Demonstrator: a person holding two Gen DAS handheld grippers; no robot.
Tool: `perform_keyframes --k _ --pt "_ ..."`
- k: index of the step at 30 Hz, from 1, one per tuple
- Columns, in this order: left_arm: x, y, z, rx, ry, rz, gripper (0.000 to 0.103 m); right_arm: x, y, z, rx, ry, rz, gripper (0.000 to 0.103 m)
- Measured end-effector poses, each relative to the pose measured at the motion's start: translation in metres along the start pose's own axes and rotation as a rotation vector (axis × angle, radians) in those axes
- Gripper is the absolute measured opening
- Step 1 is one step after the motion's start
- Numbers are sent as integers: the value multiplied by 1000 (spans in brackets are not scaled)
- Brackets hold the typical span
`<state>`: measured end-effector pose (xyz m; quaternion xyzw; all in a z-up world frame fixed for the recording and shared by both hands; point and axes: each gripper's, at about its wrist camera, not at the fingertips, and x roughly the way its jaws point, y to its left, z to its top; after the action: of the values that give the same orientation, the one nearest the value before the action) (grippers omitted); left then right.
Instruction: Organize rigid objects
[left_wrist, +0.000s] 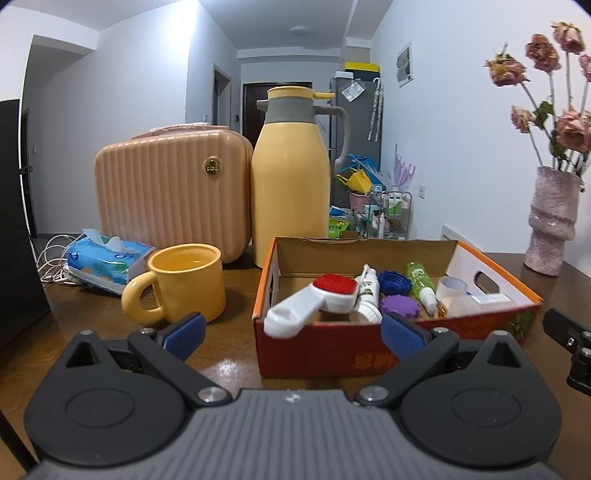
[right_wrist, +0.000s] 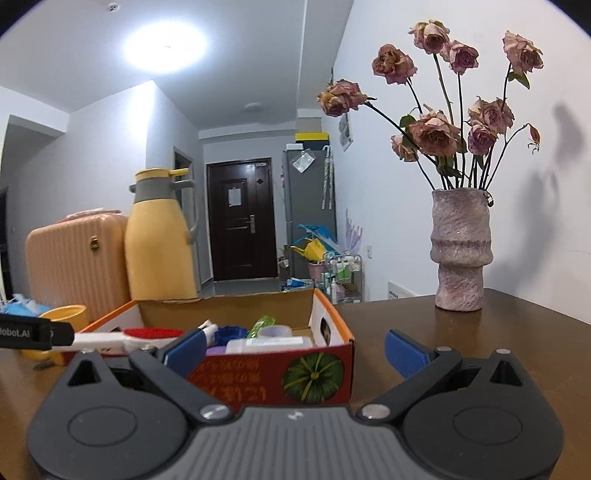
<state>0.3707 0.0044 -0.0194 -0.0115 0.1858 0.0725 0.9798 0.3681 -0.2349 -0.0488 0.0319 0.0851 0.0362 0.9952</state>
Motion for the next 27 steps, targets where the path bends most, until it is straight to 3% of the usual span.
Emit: perform_keyframes --k 27 --pt "-160 40 -59 7 -62 -65 103 -167 2 -22 -44 -56 80 103"
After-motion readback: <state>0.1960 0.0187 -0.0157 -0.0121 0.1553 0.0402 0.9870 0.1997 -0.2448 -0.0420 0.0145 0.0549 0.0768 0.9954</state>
